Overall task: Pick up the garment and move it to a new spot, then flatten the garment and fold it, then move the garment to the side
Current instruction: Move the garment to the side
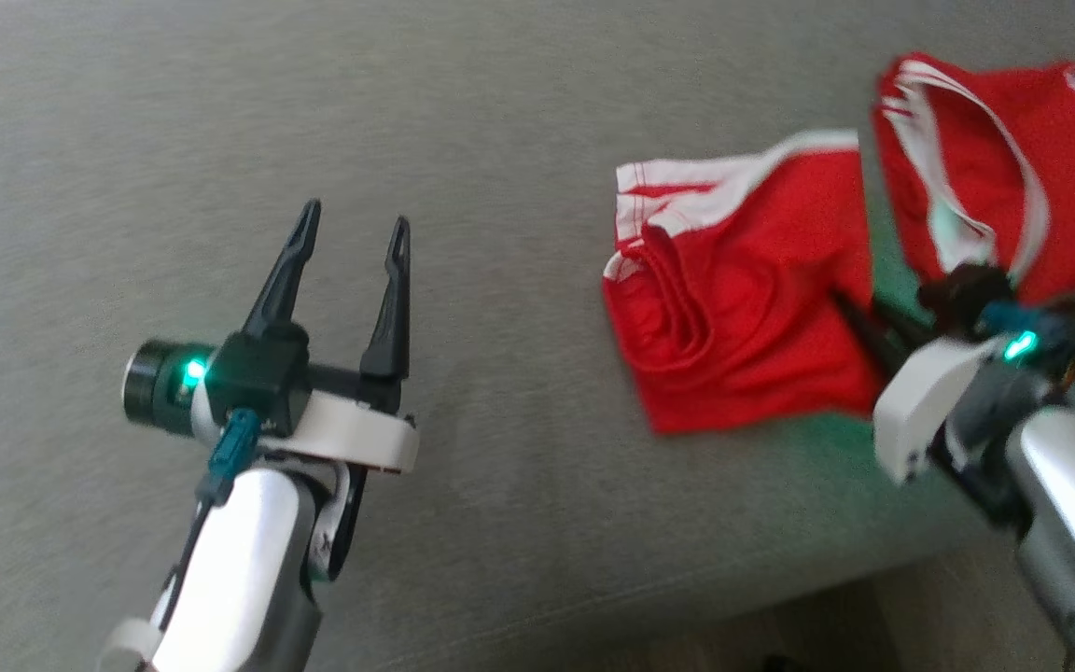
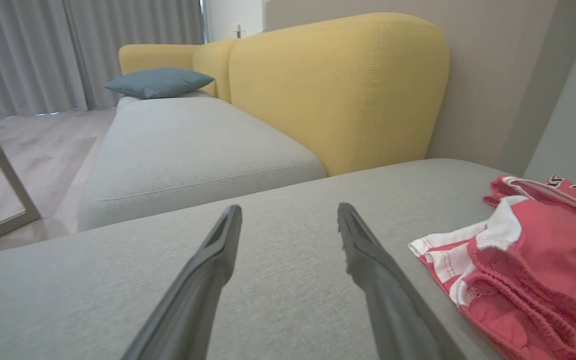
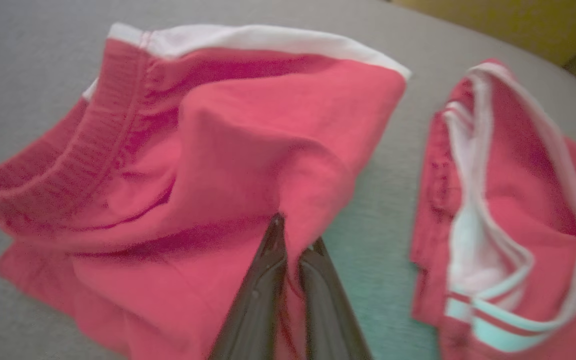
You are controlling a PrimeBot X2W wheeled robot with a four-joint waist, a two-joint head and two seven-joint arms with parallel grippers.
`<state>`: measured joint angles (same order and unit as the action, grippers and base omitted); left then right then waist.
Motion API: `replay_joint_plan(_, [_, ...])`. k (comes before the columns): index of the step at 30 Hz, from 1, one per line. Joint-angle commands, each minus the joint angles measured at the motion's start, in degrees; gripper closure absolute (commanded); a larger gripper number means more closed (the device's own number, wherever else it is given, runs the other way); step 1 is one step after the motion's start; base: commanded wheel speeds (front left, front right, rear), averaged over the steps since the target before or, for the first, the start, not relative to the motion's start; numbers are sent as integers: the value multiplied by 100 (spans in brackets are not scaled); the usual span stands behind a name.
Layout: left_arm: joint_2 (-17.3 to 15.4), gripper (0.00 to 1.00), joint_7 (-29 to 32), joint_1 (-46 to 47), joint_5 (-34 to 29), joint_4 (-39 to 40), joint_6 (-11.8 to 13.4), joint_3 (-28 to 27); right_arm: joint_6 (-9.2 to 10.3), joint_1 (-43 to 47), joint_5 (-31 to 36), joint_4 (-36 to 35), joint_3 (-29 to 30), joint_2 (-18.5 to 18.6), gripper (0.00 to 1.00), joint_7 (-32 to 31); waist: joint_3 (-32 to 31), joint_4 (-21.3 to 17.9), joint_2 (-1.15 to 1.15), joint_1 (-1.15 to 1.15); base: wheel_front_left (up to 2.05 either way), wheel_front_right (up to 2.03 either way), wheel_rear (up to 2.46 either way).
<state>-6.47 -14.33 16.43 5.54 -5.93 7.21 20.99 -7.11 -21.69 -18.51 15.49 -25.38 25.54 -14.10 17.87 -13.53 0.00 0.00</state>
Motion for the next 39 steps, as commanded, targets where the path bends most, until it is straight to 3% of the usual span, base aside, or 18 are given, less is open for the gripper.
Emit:
replay_joint_plan(1, [-92, 0, 26, 250, -63, 219, -6, -158, -37, -279, -45, -114, 18, 165, 100, 148, 276, -386, 0, 0, 0, 0, 0])
replay_joint_plan(7, [-168, 0, 178, 484, -174, 364, -30, -76, -37, -992, 5, 351, 191, 600, 100, 462, 662, -558, 0, 0, 0, 0, 0])
replay_joint_plan(14, [-292, 0, 298, 697, -261, 520, -66, -34, -37, -1438, 270, 845, 800, 1094, 100, 509, 1009, -648, 0, 0, 0, 0, 0])
replay_joint_plan(22, [-327, 0, 321, 976, -363, 609, -159, 133, -37, -1637, 815, 1426, 1611, 986, 100, 388, 1172, -625, 0, 0, 0, 0, 0])
replay_joint_plan(31, [-220, 0, 287, 1231, -385, 549, -221, 316, -37, -1944, 1248, 2232, 2040, 708, 100, 830, 1417, -435, 0, 0, 0, 0, 0])
replay_joint_plan(32, [-210, 0, 276, 1255, -379, 535, -229, 331, -37, -1994, 1319, 2323, 2112, 676, 92, 938, 1450, -406, 0, 0, 0, 0, 0])
replay_joint_plan(33, [-202, 0, 263, 1275, -374, 517, -235, 344, -37, -2031, 1390, 2420, 2176, 644, 66, 1034, 1479, -377, 0, 0, 0, 0, 0])
replay_joint_plan(35, [-187, 0, 235, 1300, -361, 478, -238, 364, -37, -2081, 1504, 2633, 2310, 563, 48, 1167, 1512, -328, 0, 0, 0, 0, 0])
replay_joint_plan(37, [-176, 0, 207, 1307, -343, 440, -226, 367, -37, -2115, 1611, 2812, 2471, 479, 2, 1289, 1520, -289, 0, 0, 0, 0, 0])
replay_joint_plan(39, [-167, 0, 175, 1307, -318, 394, -214, 365, -37, -2115, 1727, 2973, 2716, 390, 0, 1367, 1491, -257, 0, 0, 0, 0, 0])
